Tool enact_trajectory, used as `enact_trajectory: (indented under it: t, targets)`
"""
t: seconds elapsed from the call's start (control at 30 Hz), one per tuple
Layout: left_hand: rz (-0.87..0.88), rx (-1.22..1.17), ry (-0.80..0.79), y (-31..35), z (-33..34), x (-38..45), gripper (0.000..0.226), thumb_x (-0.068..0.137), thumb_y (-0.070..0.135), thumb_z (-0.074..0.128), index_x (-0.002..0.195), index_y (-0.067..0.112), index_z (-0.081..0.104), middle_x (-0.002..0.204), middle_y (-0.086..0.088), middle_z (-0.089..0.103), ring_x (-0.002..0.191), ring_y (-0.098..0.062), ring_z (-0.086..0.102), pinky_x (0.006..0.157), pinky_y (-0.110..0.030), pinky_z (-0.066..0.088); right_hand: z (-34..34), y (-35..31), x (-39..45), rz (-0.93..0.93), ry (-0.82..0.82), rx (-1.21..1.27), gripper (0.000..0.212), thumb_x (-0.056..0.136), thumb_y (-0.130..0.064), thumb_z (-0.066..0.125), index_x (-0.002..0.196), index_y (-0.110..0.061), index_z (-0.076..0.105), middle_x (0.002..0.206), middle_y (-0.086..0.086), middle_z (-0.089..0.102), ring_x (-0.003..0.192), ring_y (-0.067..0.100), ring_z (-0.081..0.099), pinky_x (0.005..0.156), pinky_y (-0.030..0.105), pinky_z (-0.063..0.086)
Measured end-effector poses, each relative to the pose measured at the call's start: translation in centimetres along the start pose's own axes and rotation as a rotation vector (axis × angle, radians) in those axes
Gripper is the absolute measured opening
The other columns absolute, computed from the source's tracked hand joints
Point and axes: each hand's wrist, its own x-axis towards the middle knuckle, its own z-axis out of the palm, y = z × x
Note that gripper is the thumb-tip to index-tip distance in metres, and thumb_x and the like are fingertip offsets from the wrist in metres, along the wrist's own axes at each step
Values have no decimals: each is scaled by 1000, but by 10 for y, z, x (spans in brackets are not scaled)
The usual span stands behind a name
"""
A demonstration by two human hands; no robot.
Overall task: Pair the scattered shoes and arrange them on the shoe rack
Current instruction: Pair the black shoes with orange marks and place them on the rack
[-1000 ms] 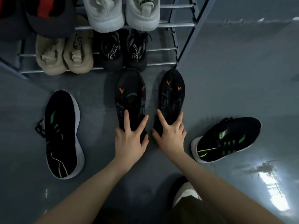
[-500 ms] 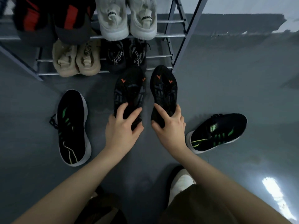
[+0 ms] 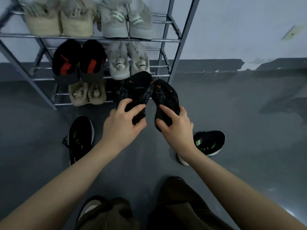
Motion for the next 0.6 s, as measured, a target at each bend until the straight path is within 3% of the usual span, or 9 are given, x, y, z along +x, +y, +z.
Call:
enact_trajectory:
  t: [0.17, 0.37, 0.5, 0.6]
  targets:
    - [68, -54, 78, 35, -43, 10, 44, 84, 44, 57, 127, 38, 53, 141, 1, 37, 84, -32, 59, 71, -43, 51, -49, -30, -7, -34, 132, 32, 47, 84, -44, 55, 131, -45, 46, 140, 11, 37, 119, 33, 42, 104, 45, 25]
    - [156, -52, 272, 68, -108, 26, 45, 80, 44, 54, 123, 34, 57, 139, -3, 41, 105, -32, 54, 72, -42, 51, -104, -87, -4, -141, 291, 63, 46, 85, -43, 56, 129, -44, 47, 145, 11, 32, 121, 33, 40, 102, 40, 22]
    - [154, -65, 362, 74, -153, 35, 49, 78, 53, 47, 123, 37, 56, 140, 1, 39, 101, -30, 56, 71, -43, 53, -125, -125, 4, -232, 338, 133, 46, 85, -41, 58, 129, -44, 48, 146, 9, 30, 123, 31, 39, 103, 38, 19]
    - [151, -73, 413, 70, -183, 45, 45, 81, 48, 53, 124, 35, 56, 140, 2, 38, 92, -30, 59, 70, -42, 53, -130, -155, 19, -299, 354, 173, 46, 84, -42, 58, 129, -44, 48, 148, 11, 29, 128, 31, 35, 106, 41, 18]
